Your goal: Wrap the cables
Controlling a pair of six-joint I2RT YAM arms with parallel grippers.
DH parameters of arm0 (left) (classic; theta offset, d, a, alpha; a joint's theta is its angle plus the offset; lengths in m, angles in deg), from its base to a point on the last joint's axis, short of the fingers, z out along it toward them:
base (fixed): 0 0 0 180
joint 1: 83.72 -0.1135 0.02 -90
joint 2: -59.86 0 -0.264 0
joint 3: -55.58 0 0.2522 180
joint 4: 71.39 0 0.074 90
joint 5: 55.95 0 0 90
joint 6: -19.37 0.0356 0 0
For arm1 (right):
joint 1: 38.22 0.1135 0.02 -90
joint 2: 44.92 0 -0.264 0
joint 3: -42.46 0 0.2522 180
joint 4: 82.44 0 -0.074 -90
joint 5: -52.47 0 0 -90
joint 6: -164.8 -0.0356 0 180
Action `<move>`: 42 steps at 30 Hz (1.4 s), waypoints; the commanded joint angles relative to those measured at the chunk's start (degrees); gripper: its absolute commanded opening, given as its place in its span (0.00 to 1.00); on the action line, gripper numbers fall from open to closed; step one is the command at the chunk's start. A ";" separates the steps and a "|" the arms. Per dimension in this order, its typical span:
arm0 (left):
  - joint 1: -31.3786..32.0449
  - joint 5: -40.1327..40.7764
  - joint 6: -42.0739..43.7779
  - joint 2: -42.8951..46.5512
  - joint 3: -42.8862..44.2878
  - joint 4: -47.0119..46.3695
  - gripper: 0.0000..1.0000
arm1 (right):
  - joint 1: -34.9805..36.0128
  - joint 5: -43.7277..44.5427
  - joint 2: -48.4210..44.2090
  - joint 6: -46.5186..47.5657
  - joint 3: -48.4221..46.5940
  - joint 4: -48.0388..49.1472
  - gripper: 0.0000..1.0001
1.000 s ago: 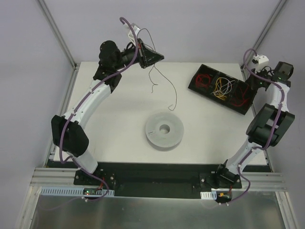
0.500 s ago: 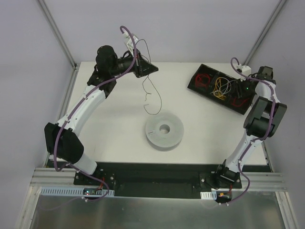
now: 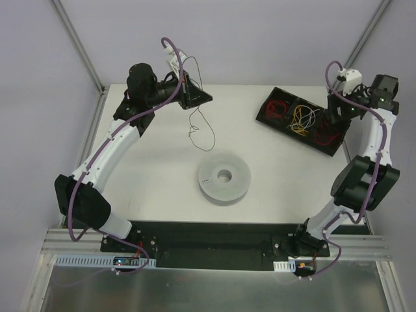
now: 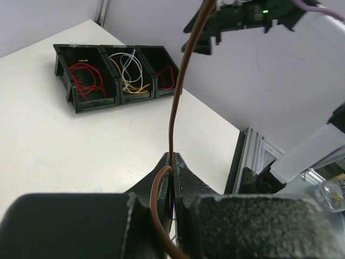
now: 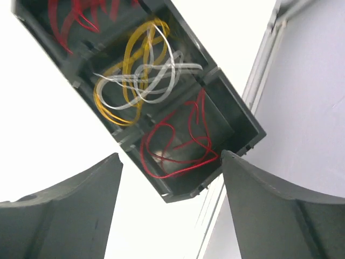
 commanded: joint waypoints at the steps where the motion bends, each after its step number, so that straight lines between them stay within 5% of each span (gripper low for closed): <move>1: -0.51 0.96 -2.25 1.71 2.61 -0.42 0.00 | 3.68 -13.35 -9.91 -2.68 -3.45 -7.05 0.80; 7: -0.51 0.35 -4.97 1.54 3.05 -0.60 0.00 | 15.88 -25.41 -20.90 -13.22 5.32 0.13 0.93; 14: -0.43 -0.18 -7.70 1.71 3.14 -1.48 0.00 | 35.57 -25.95 -27.77 -21.92 14.83 9.45 0.97; 29: -0.43 4.48 -13.32 1.01 1.73 -4.38 0.00 | 53.25 -22.88 -16.79 -34.85 12.64 24.32 0.95; 31: -0.43 4.57 -13.77 0.66 2.08 -4.55 0.00 | 54.31 -21.73 -15.12 -35.64 11.41 24.49 0.86; 38: -2.44 7.47 -14.38 -1.01 2.78 -2.80 0.01 | 54.14 -24.00 -13.44 -43.45 10.87 26.94 0.03; 42: -7.61 4.93 -17.96 -4.70 3.41 -1.30 0.48 | 52.12 -27.09 -12.84 -57.13 11.67 39.22 0.00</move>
